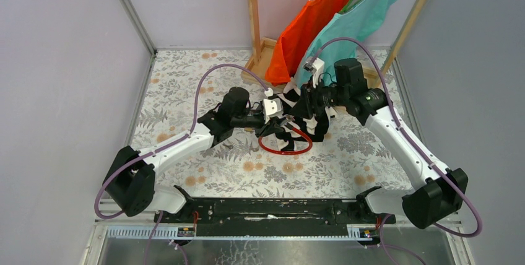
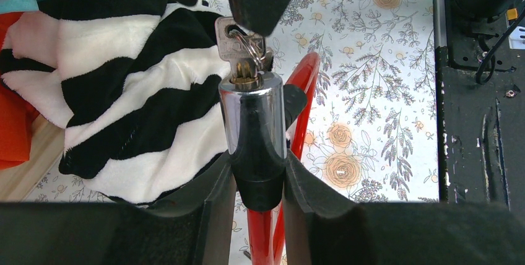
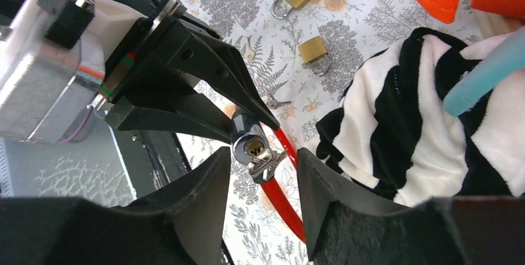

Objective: Lock with the key
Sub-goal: Lock the lock.

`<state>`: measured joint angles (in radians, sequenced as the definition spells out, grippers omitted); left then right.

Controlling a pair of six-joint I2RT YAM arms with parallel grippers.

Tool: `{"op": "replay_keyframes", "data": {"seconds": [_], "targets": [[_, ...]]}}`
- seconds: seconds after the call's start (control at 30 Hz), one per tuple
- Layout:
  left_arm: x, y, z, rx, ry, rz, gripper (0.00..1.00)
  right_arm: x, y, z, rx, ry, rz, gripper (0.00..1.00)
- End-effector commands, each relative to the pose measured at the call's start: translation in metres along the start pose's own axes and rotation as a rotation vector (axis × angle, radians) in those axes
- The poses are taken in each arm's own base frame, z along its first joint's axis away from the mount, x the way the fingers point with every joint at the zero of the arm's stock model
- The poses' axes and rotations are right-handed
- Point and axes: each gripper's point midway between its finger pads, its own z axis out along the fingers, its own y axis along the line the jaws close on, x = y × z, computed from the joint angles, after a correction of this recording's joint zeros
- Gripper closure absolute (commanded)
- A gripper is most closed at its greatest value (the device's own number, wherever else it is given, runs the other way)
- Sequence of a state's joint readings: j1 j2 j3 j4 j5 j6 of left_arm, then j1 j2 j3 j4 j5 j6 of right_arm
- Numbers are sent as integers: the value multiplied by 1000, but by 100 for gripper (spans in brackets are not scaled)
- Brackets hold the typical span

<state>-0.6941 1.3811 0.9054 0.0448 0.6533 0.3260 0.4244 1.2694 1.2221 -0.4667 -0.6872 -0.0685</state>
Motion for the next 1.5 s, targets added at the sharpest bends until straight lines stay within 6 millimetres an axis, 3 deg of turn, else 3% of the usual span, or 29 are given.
{"op": "replay_keyframes", "data": {"seconds": [0.0,0.67,0.93,1.2,1.3,1.47], "targets": [[6,-8,2,30,32,-30,100,-6,11,0,-68,-2,7,51],[7,-7,3,23,31,-40,100,9,4,7,-108,58,-78,76],[6,-12,1,44,22,-22,100,15,-1,11,-197,81,-405,83],[3,-15,-2,55,10,6,100,23,-20,20,-237,87,-781,93],[4,-17,-3,63,8,13,100,22,-22,22,-251,79,-865,100],[6,-20,-4,73,10,25,100,19,-23,22,-280,85,-944,100]]}}
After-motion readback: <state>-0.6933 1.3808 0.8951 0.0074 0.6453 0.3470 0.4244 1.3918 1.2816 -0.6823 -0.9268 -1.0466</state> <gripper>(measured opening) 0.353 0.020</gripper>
